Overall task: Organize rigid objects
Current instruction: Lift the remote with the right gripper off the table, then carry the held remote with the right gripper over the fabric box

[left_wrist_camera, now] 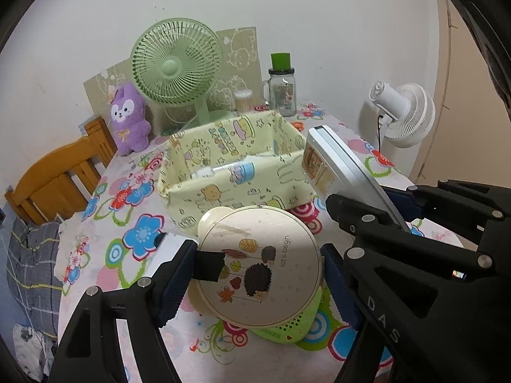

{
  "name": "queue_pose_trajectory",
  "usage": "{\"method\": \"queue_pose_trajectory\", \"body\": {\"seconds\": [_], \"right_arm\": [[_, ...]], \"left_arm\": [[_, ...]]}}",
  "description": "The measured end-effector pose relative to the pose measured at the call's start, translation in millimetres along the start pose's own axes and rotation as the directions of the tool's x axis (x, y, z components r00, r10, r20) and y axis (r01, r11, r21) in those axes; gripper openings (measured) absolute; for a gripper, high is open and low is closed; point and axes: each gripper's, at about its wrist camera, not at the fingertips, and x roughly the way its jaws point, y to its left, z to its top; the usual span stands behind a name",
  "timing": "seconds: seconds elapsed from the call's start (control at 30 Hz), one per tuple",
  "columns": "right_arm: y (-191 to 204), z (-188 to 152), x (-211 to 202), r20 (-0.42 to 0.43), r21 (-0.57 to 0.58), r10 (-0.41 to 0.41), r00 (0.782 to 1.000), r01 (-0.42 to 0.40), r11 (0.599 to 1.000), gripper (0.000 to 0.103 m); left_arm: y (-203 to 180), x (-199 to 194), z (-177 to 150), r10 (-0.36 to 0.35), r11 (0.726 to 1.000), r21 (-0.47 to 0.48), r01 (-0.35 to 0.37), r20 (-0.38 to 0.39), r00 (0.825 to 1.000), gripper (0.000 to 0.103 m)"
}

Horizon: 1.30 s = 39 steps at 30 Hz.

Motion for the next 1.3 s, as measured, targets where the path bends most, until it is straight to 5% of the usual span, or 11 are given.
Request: {"method": "queue_pose_trajectory", "body": {"seconds": [1.3], "right_arm": [[-1.6, 83.3, 47.3, 0.008, -0.012, 0.019, 1.0, -0.019, 1.0, 0.024]], "left_arm": [[34.9, 43.9, 72.2, 0.008, 1.0, -0.023, -0.008, 0.001, 1.0, 0.079]]}}
